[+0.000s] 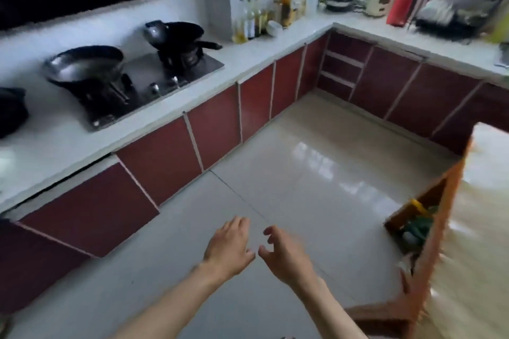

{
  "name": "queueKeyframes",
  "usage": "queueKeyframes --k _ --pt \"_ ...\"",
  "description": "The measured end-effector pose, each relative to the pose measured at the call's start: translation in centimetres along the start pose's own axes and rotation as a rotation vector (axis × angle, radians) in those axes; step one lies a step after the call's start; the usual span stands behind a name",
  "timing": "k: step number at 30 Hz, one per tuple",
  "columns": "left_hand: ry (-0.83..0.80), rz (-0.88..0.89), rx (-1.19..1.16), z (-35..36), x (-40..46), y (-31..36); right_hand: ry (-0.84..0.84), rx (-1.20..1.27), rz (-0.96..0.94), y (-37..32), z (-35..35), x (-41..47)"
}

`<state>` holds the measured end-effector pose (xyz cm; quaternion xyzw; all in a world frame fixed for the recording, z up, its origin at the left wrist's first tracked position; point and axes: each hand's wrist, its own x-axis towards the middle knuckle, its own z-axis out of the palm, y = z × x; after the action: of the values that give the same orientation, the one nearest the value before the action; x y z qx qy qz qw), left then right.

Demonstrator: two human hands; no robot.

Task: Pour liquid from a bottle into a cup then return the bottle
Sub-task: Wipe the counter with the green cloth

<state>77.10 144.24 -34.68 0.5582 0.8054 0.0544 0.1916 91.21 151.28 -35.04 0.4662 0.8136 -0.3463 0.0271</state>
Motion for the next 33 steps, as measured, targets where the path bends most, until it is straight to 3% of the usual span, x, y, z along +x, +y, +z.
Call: queueKeyframes --k 9,17,25,33 --pt "0.262 -0.522 -0.171 -5.4 -17.8 -22.4 -0.299 -0.229 -0.454 -24.7 14.4 -0.4" --pt "0.388 -0.876 -0.297 -5.6 -28.9 -35.2 -0.502 -0.385 -0.703 -38.4 25.0 -0.6" --pt "0.316 -1.149 -0.373 -4.8 -31.9 -47.6 -0.672 -0.488 -0.790 -49.2 35.4 5.8" --pt "0.323 -1.316 -0.394 -9.5 -30.2 -58.1 -0.770 -0.560 -0.763 -58.2 39.3 13.4"
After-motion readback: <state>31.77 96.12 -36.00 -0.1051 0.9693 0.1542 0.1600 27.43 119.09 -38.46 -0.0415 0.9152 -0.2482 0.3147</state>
